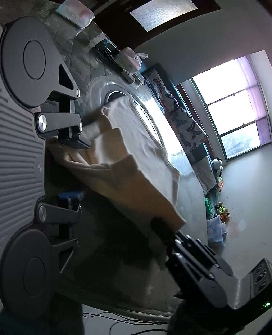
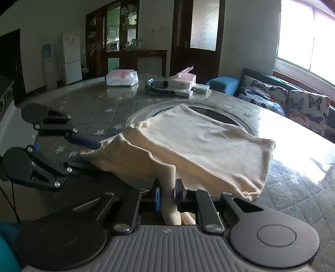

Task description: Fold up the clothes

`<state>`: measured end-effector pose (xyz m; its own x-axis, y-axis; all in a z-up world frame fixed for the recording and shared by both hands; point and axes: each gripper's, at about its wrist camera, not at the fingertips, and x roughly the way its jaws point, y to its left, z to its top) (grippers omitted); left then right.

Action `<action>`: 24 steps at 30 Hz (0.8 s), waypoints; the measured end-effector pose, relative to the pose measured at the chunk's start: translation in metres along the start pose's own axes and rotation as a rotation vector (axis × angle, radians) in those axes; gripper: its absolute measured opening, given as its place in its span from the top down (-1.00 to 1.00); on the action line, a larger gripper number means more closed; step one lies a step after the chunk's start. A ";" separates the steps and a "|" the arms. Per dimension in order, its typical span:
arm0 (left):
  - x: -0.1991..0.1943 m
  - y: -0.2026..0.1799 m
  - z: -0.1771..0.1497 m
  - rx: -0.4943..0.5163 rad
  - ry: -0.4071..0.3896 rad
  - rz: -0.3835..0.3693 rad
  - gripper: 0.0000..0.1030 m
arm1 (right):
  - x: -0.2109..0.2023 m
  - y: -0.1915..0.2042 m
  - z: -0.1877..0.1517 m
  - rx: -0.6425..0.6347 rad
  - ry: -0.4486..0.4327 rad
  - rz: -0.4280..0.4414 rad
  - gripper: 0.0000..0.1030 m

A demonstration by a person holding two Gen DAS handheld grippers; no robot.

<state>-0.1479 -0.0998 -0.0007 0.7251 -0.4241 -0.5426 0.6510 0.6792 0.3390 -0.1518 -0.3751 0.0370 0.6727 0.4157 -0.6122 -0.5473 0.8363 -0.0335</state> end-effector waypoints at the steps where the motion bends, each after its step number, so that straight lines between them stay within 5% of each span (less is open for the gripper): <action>1: 0.000 0.000 -0.001 0.001 0.003 0.000 0.56 | -0.001 0.001 -0.001 -0.002 -0.005 -0.002 0.79; 3: -0.003 0.000 -0.001 0.001 0.002 0.000 0.84 | -0.002 0.005 -0.002 -0.009 -0.016 -0.008 0.81; 5: -0.009 0.003 0.001 -0.022 -0.014 -0.009 0.89 | -0.006 0.006 -0.002 -0.010 -0.035 -0.012 0.82; 24: -0.088 0.004 0.011 -0.074 -0.110 -0.072 0.91 | -0.093 0.041 -0.003 -0.070 -0.106 0.021 0.82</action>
<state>-0.2067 -0.0667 0.0565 0.6998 -0.5339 -0.4746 0.6869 0.6853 0.2420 -0.2380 -0.3806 0.0906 0.7079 0.4713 -0.5261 -0.5925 0.8017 -0.0790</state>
